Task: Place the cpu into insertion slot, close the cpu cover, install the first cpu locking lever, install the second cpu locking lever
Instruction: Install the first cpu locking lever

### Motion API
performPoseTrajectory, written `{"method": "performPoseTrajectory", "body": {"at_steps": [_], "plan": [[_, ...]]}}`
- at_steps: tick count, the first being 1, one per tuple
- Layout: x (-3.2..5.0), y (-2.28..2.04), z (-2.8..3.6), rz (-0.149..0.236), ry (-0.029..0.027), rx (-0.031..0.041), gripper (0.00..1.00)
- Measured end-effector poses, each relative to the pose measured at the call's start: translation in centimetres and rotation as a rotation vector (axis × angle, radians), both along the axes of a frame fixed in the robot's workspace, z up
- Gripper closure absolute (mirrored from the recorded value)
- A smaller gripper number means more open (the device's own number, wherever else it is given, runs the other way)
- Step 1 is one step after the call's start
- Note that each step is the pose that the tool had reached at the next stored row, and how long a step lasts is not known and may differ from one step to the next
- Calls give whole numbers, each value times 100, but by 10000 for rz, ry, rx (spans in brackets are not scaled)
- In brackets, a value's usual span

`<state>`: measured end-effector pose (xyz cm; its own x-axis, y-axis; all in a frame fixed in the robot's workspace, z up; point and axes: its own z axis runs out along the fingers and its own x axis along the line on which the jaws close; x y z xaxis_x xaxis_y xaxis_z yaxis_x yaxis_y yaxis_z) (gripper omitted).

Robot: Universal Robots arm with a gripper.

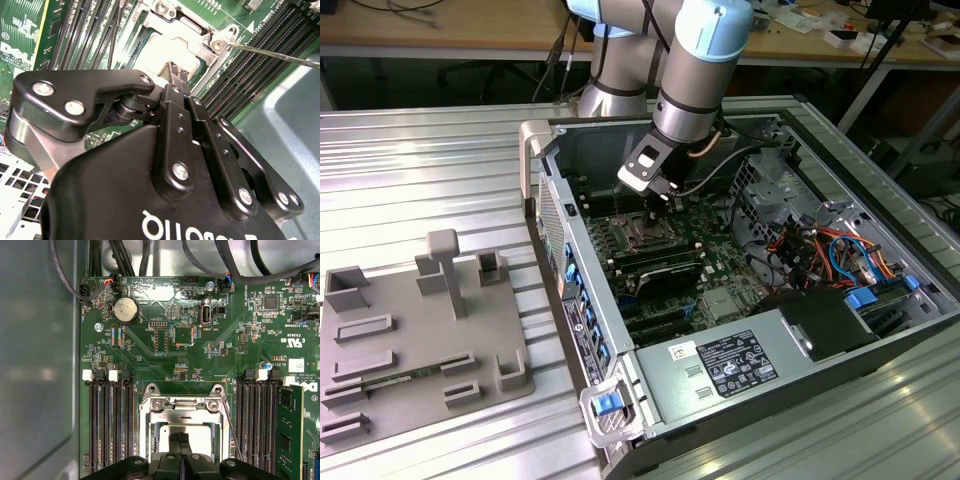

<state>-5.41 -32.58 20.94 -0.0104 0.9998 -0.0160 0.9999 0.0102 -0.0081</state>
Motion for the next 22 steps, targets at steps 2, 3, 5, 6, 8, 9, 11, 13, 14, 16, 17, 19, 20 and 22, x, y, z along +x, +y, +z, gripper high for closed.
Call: {"method": "performPoseTrajectory", "body": {"at_steps": [2,3,5,6,8,9,11,13,14,16,17,19,20,22], "plan": [[0,0,0,-1,-1,0,89],[0,0,0,-1,0,0,89],[0,0,0,-1,0,0,89],[0,0,0,-1,1,0,89],[1,0,0,0,0,0,89],[1,0,0,0,0,0,89],[2,1,10,0,2,-2,89],[1,0,96,0,-1,2,89],[1,0,143,0,0,-1,89],[1,0,238,-1,-1,1,89],[1,0,298,-1,0,-1,89],[1,0,384,-1,0,0,89],[1,0,432,-1,0,0,89],[1,0,510,0,1,-1,89]]}}
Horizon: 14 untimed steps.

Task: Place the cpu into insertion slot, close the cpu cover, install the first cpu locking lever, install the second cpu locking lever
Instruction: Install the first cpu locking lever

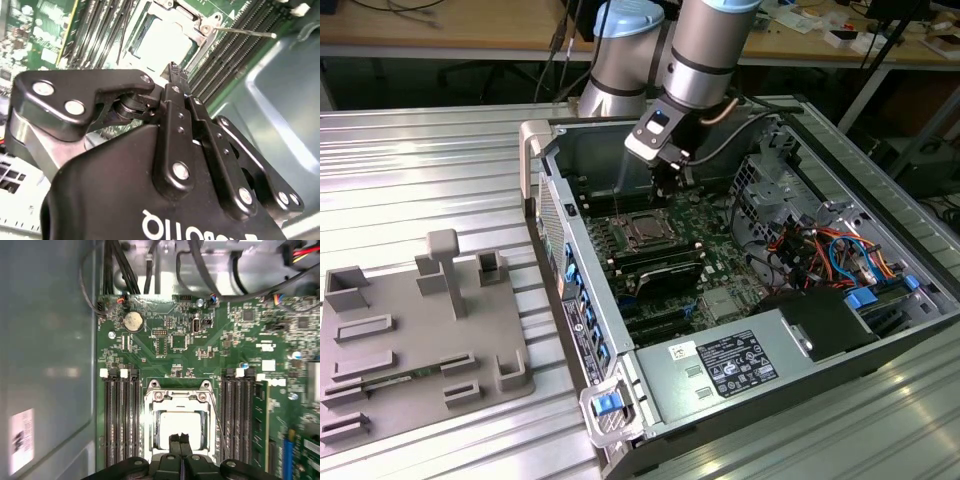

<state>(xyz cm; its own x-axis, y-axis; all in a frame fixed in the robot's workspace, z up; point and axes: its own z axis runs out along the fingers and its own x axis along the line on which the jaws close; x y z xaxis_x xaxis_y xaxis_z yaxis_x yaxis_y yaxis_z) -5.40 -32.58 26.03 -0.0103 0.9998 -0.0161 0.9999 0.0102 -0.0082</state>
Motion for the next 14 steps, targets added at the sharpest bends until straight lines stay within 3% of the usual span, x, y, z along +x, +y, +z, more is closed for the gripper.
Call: {"method": "performPoseTrajectory", "body": {"at_steps": [2,8,14], "plan": [[0,0,9,55,-1,3,89],[-1,0,7,1345,1,7,89],[-4,0,6,1793,0,9,89]]}}
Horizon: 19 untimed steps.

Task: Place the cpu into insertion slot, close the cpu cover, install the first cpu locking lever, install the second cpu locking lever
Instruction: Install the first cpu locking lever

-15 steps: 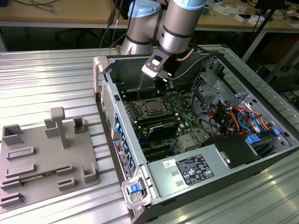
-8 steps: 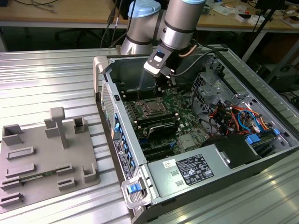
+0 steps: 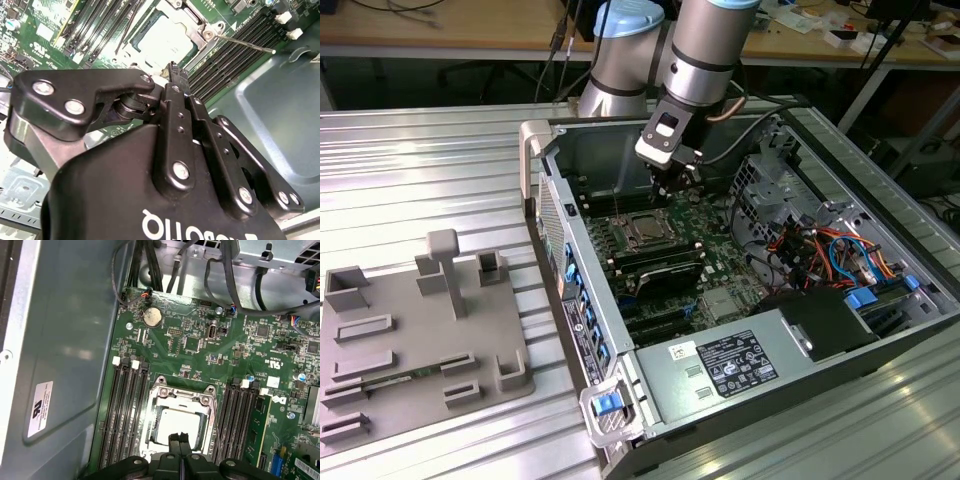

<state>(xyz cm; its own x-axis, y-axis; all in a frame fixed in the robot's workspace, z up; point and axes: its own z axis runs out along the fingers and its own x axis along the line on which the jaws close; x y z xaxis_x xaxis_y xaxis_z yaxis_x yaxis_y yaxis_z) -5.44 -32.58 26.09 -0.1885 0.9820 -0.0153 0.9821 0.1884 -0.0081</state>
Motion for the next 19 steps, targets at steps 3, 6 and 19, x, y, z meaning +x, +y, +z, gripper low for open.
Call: {"method": "performPoseTrajectory", "body": {"at_steps": [3,6,19], "plan": [[-1,0,0,1,0,0,89],[-2,0,0,1,0,0,89],[-221,0,0,19,-1,0,89]]}}
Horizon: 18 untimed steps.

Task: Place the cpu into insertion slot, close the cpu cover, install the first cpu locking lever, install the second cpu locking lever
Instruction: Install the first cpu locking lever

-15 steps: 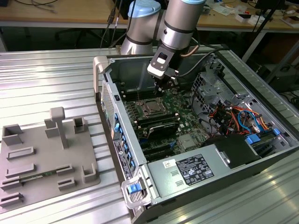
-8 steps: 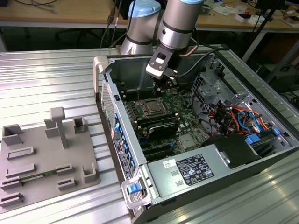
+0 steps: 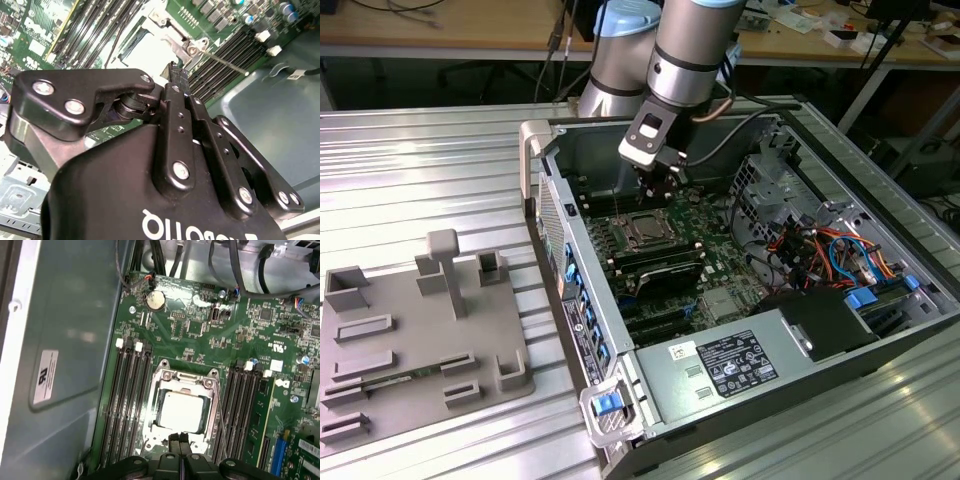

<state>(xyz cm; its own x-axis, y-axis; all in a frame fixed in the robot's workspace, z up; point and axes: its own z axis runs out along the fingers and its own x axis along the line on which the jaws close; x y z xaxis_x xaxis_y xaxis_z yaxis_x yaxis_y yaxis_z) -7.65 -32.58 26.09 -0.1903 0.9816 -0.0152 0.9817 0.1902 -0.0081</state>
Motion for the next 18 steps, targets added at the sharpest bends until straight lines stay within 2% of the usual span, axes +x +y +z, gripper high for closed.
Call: {"method": "performPoseTrajectory", "body": {"at_steps": [3,10,11,18], "plan": [[-22,0,-1,243,0,0,89],[-27,0,-4,1618,-1,0,89],[-72,0,-5,1674,0,1,89],[-249,0,-5,1780,1,-1,89]]}}
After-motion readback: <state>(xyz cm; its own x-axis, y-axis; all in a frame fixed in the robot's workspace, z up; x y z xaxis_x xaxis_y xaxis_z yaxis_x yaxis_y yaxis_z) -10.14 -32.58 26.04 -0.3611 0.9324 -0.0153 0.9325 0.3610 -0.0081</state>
